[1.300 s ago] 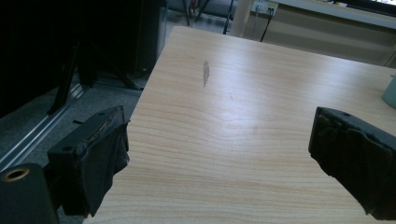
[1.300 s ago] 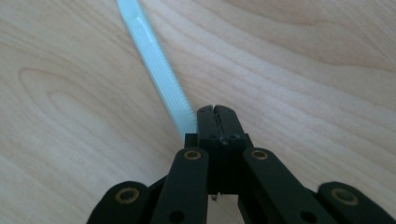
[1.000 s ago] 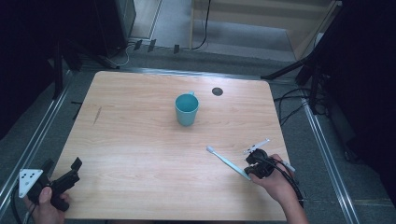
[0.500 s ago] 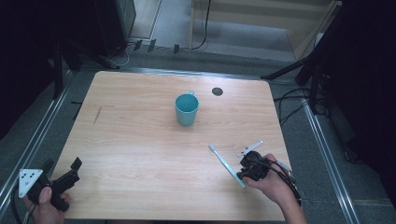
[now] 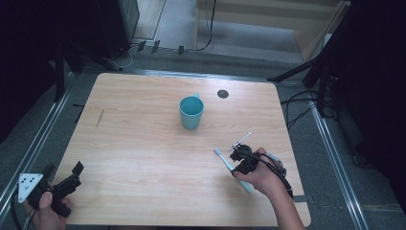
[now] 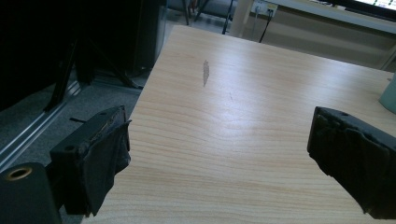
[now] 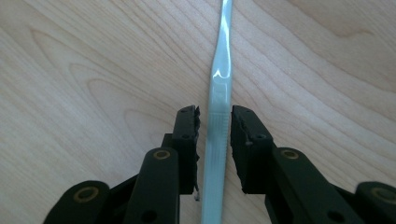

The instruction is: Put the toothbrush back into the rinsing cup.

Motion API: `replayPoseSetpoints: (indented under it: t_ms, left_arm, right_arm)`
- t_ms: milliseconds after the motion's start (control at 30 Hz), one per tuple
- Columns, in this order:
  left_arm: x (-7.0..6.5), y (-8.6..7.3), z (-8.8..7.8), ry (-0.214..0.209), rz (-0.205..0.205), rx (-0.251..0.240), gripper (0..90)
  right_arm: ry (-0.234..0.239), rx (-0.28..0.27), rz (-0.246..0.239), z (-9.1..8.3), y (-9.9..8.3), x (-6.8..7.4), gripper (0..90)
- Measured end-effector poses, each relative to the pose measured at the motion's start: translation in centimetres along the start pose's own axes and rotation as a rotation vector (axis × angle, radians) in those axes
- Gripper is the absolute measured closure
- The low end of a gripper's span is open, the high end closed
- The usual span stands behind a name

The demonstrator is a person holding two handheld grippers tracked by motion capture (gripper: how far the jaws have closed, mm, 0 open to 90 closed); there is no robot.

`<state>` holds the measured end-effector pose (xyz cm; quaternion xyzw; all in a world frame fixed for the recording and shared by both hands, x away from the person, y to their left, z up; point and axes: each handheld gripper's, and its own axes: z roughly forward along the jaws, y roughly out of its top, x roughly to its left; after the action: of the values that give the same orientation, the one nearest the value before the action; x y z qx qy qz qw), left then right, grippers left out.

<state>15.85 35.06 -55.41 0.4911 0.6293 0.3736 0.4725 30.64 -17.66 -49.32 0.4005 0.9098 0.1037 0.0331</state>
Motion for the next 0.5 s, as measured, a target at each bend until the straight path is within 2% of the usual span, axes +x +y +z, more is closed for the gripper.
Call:
replayPoseSetpoints:
  t_ms: [167, 300, 500]
  left_arm:
    - [0.1, 0.0, 0.0, -0.002, -0.005, 0.0, 5.9]
    - [0.1, 0.0, 0.1, -0.002, -0.007, -0.002, 6.0]
    - [0.0, 0.0, 0.1, -0.003, -0.002, -0.001, 6.0]
  right_arm:
    - [-0.016, 0.04, 0.011, 1.3, 1.1, 0.2, 75.3]
    - [-0.044, 0.045, -0.004, 1.7, 1.6, 0.4, 77.7]
    - [-0.054, 0.035, -0.008, 1.8, 1.9, 0.7, 79.5]
